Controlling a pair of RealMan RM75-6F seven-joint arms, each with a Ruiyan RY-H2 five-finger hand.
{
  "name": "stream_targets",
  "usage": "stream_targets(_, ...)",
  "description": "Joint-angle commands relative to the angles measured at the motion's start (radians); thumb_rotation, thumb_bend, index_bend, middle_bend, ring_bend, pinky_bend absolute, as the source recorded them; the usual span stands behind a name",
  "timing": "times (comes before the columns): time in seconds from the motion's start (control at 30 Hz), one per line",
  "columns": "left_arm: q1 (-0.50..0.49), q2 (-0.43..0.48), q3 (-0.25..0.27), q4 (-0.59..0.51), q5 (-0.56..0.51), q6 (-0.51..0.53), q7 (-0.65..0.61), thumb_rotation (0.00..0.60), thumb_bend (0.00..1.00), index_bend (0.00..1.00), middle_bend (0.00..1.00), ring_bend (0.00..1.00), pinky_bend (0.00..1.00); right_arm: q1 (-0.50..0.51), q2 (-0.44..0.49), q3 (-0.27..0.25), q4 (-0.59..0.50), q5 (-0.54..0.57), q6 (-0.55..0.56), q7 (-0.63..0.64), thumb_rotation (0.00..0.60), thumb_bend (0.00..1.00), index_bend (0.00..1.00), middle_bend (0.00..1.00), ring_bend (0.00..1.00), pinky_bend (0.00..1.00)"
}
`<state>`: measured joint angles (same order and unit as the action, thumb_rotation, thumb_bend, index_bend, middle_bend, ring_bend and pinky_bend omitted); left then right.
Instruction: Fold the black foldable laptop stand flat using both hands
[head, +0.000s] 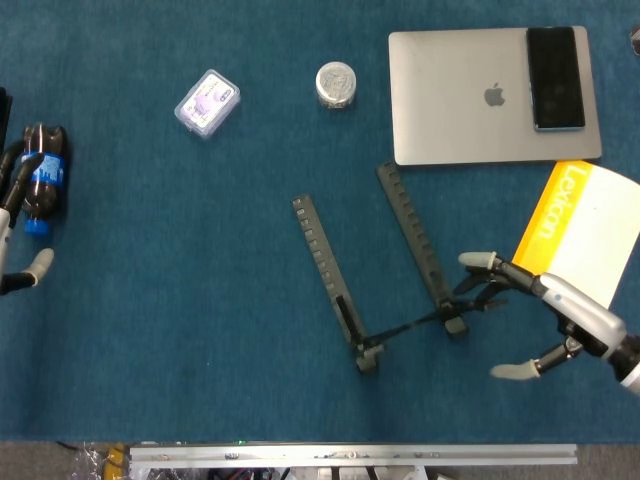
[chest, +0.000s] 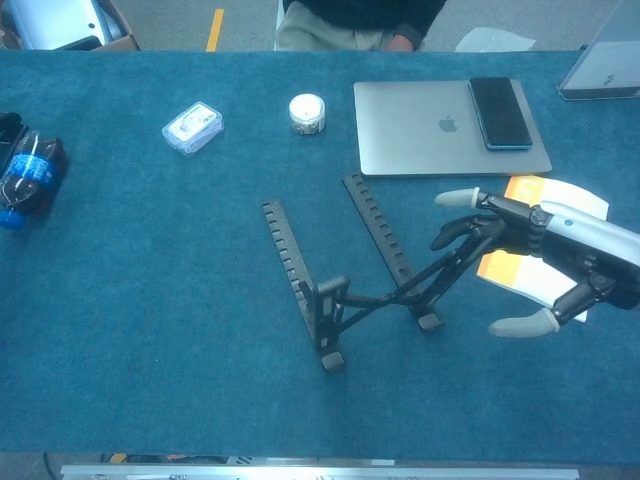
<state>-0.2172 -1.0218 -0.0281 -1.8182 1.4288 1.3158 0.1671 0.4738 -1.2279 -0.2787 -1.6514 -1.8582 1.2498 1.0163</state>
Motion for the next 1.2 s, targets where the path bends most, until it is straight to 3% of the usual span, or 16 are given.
stream_targets(0.03, -0.005, 0.003, -0.002, 0.002, 0.003, -0.005, -0.002, 0.6, 0.25, 0.0, 0.0, 0.0, 0.0, 0.005, -0.003, 0.003, 0.0, 0.0, 0.001, 0.008, 0.6, 0.04, 0.11, 0.29, 0.12, 0.28)
stream_targets(0.57, -0.067, 0.031, 0.009, -0.022, 0.078, -0.09, -0.089, 0.6, 0.25, 0.0, 0.0, 0.01, 0.0, 0.042, -0.027, 0.025, -0.022, 0.003, -0.016, 0.001, 0.6, 0.04, 0.11, 0.29, 0.12, 0.28)
stream_targets(1.03, -0.153, 0.038, 0.042, -0.085, 0.109, -0.247, -0.138, 0.6, 0.25, 0.0, 0.0, 0.04, 0.0, 0.057, -0.031, 0.036, -0.035, 0.004, 0.0, 0.002, 0.6, 0.04, 0.11, 0.29, 0.12, 0.28)
stream_targets(1.2, -0.199, 0.041, 0.059, -0.116, 0.128, -0.331, -0.237, 0.6, 0.25, 0.0, 0.0, 0.04, 0.0, 0.067, -0.034, 0.038, -0.038, 0.002, -0.003, 0.006, 0.6, 0.04, 0.11, 0.29, 0.12, 0.28)
